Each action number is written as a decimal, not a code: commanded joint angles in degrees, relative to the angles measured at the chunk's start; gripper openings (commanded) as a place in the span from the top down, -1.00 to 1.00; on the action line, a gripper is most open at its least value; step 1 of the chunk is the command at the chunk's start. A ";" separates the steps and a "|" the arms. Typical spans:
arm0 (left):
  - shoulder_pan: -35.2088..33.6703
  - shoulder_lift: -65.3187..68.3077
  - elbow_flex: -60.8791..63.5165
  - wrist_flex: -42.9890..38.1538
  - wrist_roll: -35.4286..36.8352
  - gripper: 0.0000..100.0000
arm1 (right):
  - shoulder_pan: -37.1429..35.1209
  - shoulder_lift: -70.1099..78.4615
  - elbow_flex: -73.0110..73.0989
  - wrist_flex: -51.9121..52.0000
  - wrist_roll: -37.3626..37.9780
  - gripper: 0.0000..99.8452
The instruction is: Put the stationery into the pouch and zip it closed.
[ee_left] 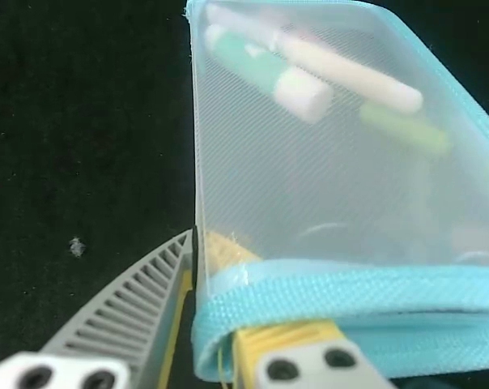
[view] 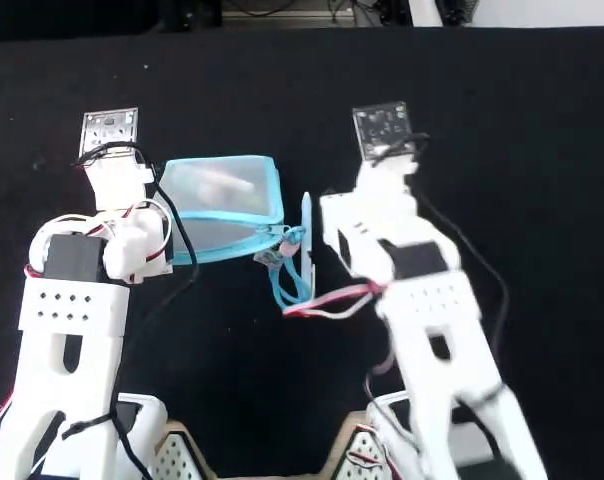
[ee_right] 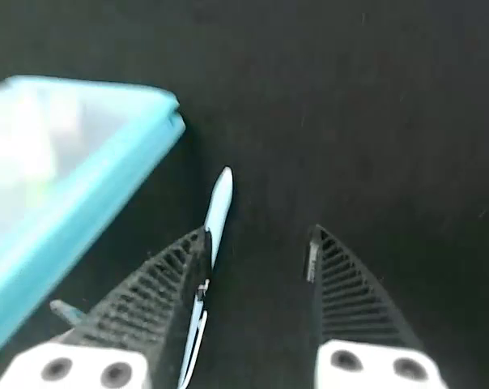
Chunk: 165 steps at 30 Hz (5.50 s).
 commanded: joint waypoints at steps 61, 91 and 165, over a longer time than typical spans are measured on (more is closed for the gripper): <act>-0.66 0.35 0.13 0.00 0.09 0.93 | 8.18 47.43 -41.01 18.64 -3.16 0.98; -0.66 0.35 0.13 0.00 0.09 0.94 | 4.40 58.42 -53.14 26.29 -17.67 0.71; -2.77 0.35 -0.04 0.00 0.09 0.93 | 7.47 69.58 -68.97 49.85 29.71 0.85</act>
